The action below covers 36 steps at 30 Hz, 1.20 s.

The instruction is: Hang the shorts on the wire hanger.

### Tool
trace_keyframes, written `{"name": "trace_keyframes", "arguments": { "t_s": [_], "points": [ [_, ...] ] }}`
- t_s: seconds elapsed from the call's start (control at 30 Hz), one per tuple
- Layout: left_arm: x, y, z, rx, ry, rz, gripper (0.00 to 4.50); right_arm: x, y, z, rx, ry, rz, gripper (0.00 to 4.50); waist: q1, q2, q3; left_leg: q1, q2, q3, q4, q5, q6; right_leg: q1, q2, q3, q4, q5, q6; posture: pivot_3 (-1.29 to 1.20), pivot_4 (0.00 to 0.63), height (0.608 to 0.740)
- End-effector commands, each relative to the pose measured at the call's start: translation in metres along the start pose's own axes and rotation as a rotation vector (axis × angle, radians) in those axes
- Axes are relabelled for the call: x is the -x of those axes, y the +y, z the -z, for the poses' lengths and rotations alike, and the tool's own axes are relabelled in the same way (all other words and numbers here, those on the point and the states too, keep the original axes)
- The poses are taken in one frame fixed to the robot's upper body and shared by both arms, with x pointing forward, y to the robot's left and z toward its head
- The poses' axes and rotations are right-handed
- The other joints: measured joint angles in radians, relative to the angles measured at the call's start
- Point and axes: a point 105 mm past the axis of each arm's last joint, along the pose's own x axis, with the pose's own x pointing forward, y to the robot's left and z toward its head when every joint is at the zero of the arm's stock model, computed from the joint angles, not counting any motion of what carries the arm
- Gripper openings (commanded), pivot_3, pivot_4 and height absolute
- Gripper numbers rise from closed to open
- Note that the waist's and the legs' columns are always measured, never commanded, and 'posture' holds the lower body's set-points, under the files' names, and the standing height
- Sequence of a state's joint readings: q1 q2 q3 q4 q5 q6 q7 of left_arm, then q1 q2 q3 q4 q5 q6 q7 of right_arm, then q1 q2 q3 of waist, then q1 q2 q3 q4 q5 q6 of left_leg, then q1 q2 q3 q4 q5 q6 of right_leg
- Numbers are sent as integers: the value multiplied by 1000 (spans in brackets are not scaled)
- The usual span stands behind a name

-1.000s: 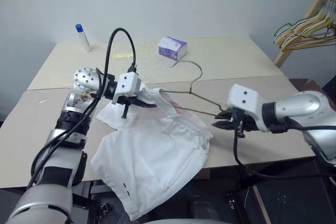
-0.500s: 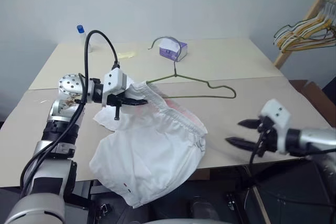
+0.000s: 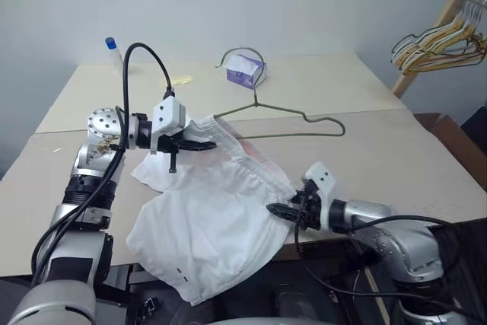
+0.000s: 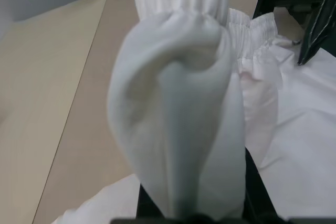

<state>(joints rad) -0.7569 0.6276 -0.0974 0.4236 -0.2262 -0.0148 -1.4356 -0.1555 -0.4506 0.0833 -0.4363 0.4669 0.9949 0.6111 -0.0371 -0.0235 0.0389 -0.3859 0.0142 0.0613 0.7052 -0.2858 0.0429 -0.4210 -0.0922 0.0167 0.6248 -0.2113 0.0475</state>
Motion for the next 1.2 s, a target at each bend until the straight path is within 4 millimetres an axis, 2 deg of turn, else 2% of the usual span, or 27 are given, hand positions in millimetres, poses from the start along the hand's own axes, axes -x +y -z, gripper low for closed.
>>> {"name": "trace_keyframes", "arguments": {
  "t_s": [0.03,0.17,0.2,0.23,0.4,0.63,0.83,1.03,1.13,1.2],
  "points": [
    [6,3,-13,-36,-35,-31,0,4,-3,-10,17,-31,16,1743,0,0,0,0,0,0,0,0,0,0,0,0,0,0,0,-16,0,740],
    [12,-1,-10,-26,-26,-34,0,13,-13,-8,12,-22,45,366,-1,0,0,0,0,0,0,0,0,0,0,0,0,0,0,-8,0,740],
    [14,-2,-9,-22,-20,-30,0,15,-18,-9,12,-20,64,108,-1,0,0,0,0,0,0,0,0,0,0,0,0,0,0,-8,0,740],
    [16,-4,-8,-20,-15,-27,0,17,-22,-9,13,-20,77,45,-1,0,0,1,0,0,0,0,0,0,0,0,0,0,0,-8,0,740],
    [31,-14,6,-13,76,13,0,36,-56,-25,49,-33,200,45,-5,0,0,1,0,1,0,0,0,0,0,1,0,0,0,-4,0,740],
    [38,-19,20,13,137,10,0,56,-71,-40,120,-22,222,45,11,0,0,0,0,0,0,0,0,0,0,0,0,0,0,-1,0,740],
    [39,-18,40,15,242,-26,0,66,-74,-49,168,-25,223,45,23,0,0,1,0,1,0,0,0,0,0,0,0,0,0,-2,0,740],
    [40,-23,46,31,273,-2,0,73,-81,-57,193,-37,254,45,22,0,0,0,0,1,0,0,0,0,0,0,0,0,0,-7,0,740],
    [42,-23,63,12,381,-11,0,77,-76,-69,237,-65,253,45,23,0,0,1,0,1,0,0,0,0,0,0,0,0,0,-13,0,740],
    [41,-27,68,19,406,15,0,77,-71,-76,261,-82,239,45,23,0,0,0,0,1,0,0,0,0,0,0,0,0,0,-13,0,740]
  ]
}}
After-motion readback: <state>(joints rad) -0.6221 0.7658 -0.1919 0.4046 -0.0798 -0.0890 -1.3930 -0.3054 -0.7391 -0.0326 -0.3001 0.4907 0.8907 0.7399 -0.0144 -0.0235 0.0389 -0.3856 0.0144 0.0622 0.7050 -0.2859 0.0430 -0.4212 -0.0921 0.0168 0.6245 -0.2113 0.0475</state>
